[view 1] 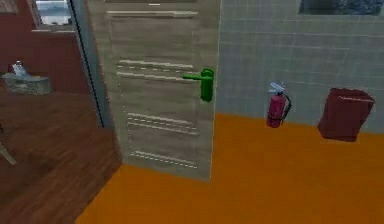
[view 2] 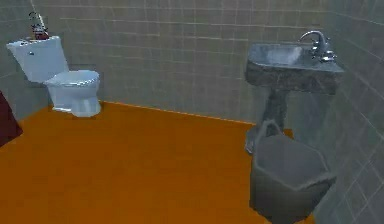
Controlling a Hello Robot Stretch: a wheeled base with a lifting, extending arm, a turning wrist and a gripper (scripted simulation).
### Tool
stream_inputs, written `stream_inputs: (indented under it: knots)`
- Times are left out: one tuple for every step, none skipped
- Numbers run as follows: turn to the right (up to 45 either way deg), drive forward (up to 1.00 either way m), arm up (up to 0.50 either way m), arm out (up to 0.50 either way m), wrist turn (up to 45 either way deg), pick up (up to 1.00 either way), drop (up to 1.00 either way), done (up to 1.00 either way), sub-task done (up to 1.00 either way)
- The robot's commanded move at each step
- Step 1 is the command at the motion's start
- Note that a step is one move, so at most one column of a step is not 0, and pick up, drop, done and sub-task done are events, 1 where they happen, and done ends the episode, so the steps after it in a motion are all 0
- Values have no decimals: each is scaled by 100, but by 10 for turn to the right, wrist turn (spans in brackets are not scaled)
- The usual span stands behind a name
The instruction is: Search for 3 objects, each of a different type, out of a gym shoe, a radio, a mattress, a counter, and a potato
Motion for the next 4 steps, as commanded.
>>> stream_inputs:
  knots:
    - [0, 5, 0, 0, 0, 0, 0, 0, 0]
    - [-450, 0, 0, 0, 0, 0, 0, 0, 0]
    - [-180, 0, 0, 0, 0, 0, 0, 0, 0]
    - [0, 100, 0, 0, 0, 0, 0, 0, 0]
